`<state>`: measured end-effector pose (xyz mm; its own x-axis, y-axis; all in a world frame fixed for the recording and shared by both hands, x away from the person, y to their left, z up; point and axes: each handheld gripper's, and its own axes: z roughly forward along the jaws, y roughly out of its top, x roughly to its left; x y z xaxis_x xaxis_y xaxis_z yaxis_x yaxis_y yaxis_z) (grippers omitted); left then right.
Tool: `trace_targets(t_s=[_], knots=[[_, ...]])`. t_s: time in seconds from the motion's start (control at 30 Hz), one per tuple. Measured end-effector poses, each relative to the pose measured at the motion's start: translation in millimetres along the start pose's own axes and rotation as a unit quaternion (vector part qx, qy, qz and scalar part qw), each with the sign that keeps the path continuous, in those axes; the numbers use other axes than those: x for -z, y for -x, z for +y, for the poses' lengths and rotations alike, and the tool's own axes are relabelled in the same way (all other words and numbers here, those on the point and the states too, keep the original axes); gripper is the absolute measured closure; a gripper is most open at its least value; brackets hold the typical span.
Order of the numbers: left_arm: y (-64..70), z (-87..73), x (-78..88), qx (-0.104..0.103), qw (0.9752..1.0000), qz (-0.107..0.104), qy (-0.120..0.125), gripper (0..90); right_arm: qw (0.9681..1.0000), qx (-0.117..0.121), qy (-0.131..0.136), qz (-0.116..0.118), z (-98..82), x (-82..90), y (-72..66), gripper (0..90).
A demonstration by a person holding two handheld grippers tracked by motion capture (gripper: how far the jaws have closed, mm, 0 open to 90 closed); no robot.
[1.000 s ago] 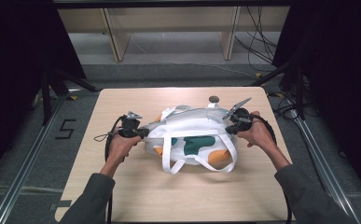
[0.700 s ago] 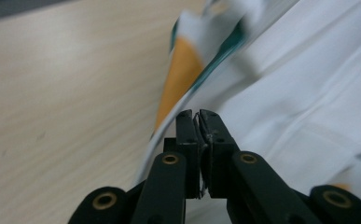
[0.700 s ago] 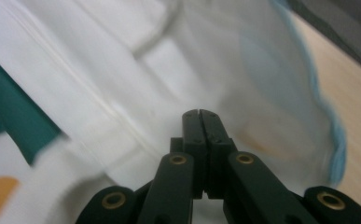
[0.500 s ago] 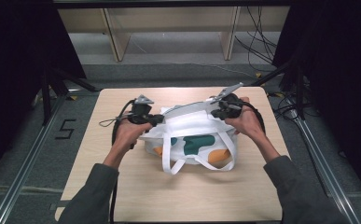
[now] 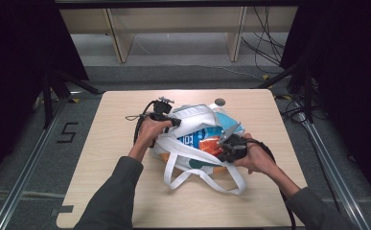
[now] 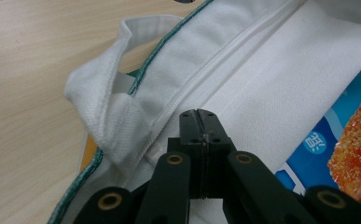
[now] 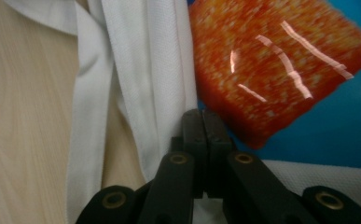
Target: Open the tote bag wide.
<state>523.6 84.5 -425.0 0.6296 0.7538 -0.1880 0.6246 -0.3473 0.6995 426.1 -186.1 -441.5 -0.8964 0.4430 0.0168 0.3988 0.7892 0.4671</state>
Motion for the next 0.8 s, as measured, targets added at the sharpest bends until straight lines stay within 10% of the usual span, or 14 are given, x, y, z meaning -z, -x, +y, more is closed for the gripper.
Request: trace_targets(t_s=[0.23,0.4,0.6,0.8], knots=[[23.6,-8.7,22.6,-0.049,0.9985,-0.017,0.017,85.9,0.9911,-0.007,0.125,-0.046,35.2,29.0,22.4,90.0],[34.7,-39.1,12.3,-0.088,0.9951,-0.020,-0.040,86.4,0.9925,-0.017,0.091,-0.080,72.2,4.7,49.0,90.0],[58.1,-89.3,17.8,-0.122,0.9904,-0.019,-0.062,89.4,0.9840,-0.081,0.072,-0.141,99.5,-24.2,108.7,90.0],[60.7,-91.8,18.6,-0.135,0.9891,-0.022,-0.056,89.4,0.9757,-0.193,0.023,-0.101,84.4,-54.6,148.7,90.0]])
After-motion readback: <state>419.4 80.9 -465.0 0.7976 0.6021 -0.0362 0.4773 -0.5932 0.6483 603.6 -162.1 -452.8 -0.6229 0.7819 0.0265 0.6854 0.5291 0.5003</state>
